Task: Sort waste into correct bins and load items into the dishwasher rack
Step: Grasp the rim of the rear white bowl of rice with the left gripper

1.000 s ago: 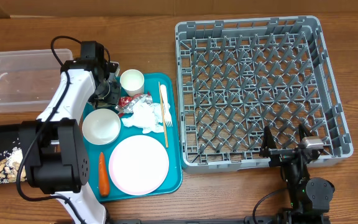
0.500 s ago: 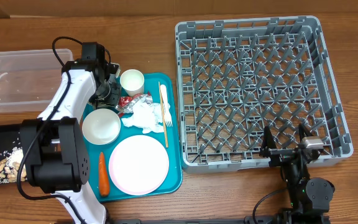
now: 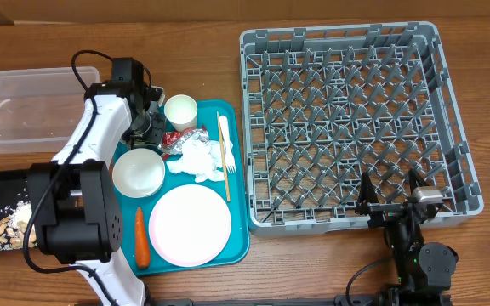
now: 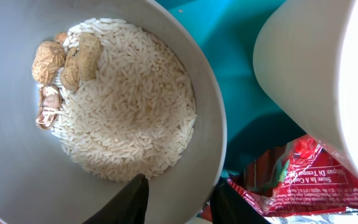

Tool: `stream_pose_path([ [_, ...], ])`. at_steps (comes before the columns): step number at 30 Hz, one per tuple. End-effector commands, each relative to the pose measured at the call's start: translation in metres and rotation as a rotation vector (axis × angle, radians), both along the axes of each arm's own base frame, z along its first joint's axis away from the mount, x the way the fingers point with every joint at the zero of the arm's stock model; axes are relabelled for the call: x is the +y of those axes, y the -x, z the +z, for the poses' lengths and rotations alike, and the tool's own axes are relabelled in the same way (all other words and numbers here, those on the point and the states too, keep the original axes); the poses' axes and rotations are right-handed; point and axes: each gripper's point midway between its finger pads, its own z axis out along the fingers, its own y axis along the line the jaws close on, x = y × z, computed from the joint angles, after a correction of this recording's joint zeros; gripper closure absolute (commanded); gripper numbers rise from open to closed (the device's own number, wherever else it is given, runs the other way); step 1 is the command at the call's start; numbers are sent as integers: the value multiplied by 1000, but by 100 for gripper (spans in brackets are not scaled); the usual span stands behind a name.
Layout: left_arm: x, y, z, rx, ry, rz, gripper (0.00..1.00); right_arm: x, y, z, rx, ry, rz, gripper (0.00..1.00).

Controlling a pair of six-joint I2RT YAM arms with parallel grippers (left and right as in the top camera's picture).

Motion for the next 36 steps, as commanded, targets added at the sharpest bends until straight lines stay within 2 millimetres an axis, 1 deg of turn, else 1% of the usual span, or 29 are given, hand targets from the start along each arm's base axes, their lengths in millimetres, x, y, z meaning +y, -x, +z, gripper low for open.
stream_pose_path([
  [1,-2,4,-7,26,28,-11,66,-3,0,-2,-3,7,-16,0],
  [7,-3,7,-8,36,33,-11,69,-3,0,-2,-3,7,-16,0],
  [11,-2,9,-8,44,32,-11,69,-3,0,-2,-3,7,-16,0],
  [14,-2,9,-8,45,31,-11,75,-3,0,-2,-3,7,-16,0],
  [16,-2,9,-8,46,28,-10,76,-3,0,-2,-3,7,-16,0],
  [21,-2,9,-8,45,28,-10,85,-3,0,-2,-3,7,-16,0],
  [25,0,8,-8,42,24,-7,96,-3,0,-2,-3,7,-16,0],
  [31,0,7,-7,40,28,12,96,-3,0,-2,-3,7,-16,0],
  [36,0,4,-1,33,33,47,96,-3,0,-2,-3,7,-16,0],
])
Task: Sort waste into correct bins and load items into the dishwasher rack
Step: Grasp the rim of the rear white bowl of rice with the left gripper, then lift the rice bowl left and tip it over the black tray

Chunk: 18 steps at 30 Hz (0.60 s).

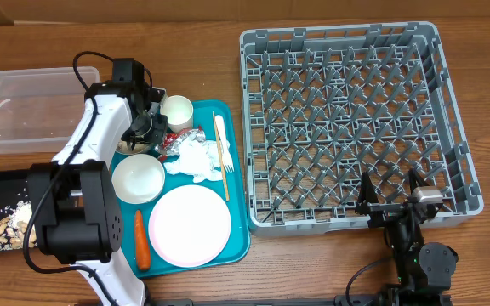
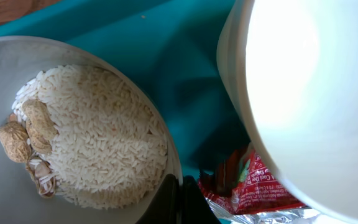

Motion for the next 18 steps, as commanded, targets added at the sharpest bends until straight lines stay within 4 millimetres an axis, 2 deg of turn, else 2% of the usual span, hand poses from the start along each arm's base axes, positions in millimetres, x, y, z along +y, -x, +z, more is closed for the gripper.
stream_pose_path([
  [1,5,-1,1,14,4,64,96,-3,0,-2,-3,8,-16,0],
  [6,6,-5,16,17,10,104,96,-3,0,-2,-3,8,-16,0],
  [18,6,-16,69,-4,23,173,96,-3,0,-2,-3,8,-16,0],
])
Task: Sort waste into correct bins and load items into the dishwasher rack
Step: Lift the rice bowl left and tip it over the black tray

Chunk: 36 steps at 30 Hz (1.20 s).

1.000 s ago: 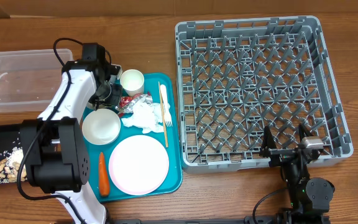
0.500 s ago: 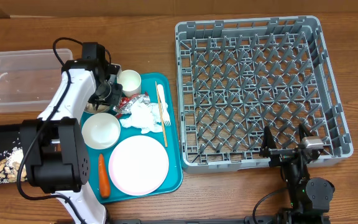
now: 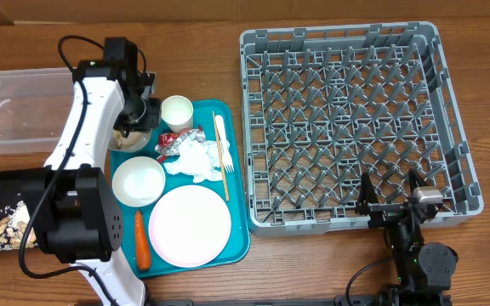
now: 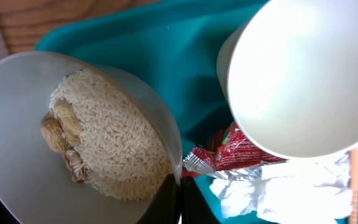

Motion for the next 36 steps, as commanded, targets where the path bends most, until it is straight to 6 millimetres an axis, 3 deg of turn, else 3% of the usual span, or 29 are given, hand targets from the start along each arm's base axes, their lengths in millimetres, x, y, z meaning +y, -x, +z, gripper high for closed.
stream_pose_path([
  [1,4,-11,18,-32,7,50,96,-3,0,-2,-3,7,-16,0],
  [7,-5,-13,38,-45,62,67,96,-3,0,-2,-3,7,-16,0],
  [11,-15,-21,64,-88,128,70,96,-3,0,-2,-3,7,-16,0],
  [18,-10,-21,108,-129,110,100,96,-3,0,-2,-3,7,-16,0],
  [21,11,-10,123,-110,72,273,96,-3,0,-2,-3,7,-16,0],
  [24,28,0,126,-84,81,389,96,-3,0,-2,-3,7,-16,0],
  [25,42,7,127,-69,89,454,96,-3,0,-2,-3,7,-16,0],
  [30,77,26,138,-64,153,566,96,-3,0,-2,-3,7,-16,0],
  [36,126,66,169,-127,177,713,96,-3,0,-2,-3,7,-16,0],
])
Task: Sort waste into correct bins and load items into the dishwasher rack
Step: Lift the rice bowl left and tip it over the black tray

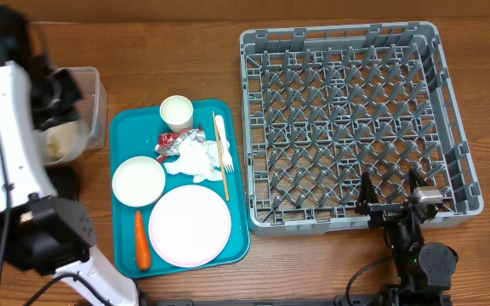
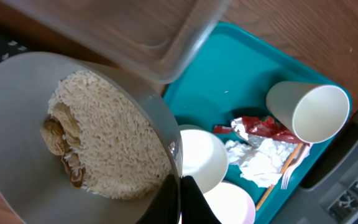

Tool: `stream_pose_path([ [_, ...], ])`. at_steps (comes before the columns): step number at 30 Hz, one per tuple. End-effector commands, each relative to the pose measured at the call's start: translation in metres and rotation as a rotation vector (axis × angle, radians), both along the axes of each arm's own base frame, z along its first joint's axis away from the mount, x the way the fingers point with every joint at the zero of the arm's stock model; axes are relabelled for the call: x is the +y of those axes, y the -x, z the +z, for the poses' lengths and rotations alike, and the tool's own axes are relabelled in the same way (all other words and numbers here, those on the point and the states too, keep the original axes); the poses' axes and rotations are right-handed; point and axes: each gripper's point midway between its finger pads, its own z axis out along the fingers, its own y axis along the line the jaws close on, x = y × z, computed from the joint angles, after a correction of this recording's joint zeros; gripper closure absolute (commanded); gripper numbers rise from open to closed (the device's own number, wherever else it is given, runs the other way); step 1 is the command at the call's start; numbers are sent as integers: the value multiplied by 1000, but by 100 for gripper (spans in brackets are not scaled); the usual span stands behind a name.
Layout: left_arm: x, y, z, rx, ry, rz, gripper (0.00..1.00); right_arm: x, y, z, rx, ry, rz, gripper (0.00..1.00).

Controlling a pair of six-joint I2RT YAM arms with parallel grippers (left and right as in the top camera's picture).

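Note:
A grey bowl point(image 2: 73, 137) of rice and peanuts hangs in the air, my left gripper point(image 2: 178, 190) shut on its rim. In the overhead view the bowl point(image 1: 61, 141) is left of the teal tray point(image 1: 126, 123), beside the clear bin point(image 1: 92, 85). On the tray are a paper cup point(image 1: 178, 111), a red wrapper point(image 1: 175, 141), crumpled tissue point(image 1: 196, 158), a wooden fork point(image 1: 225, 144), a small white bowl point(image 1: 139, 180), a pink plate point(image 1: 190, 225) and a carrot point(image 1: 139, 240). The grey dishwasher rack point(image 1: 356, 119) stands at the right. My right gripper point(image 1: 390, 197) is open at the rack's front edge.
A black tray point(image 2: 5, 53) with scattered scraps lies below the clear bin at the far left, mostly hidden by my left arm in the overhead view. The clear bin's corner point(image 2: 148, 37) is just above the held bowl in the left wrist view.
My left gripper, still shut on the rice bowl, has moved left from the tray's back left corner to beside the clear bin. The right arm has not moved.
At first my left gripper stood open astride the rim of the rice bowl on the tray. Then it was shut on the rim. Later the bowl was lifted at the tray's back left corner, and now it hangs left of the tray by the clear bin.

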Motion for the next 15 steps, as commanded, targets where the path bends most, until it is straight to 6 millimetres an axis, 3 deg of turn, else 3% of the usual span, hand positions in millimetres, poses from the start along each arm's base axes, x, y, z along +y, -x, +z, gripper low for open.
stream_pose_path([
  [1,17,25,48,-142,7,79,96,-3,0,-2,-3,7,-16,0],
  [9,35,55,62,-239,120,142,96,-3,0,-2,-3,7,-16,0],
  [15,42,61,34,-290,282,159,96,-3,0,-2,-3,7,-16,0],
])
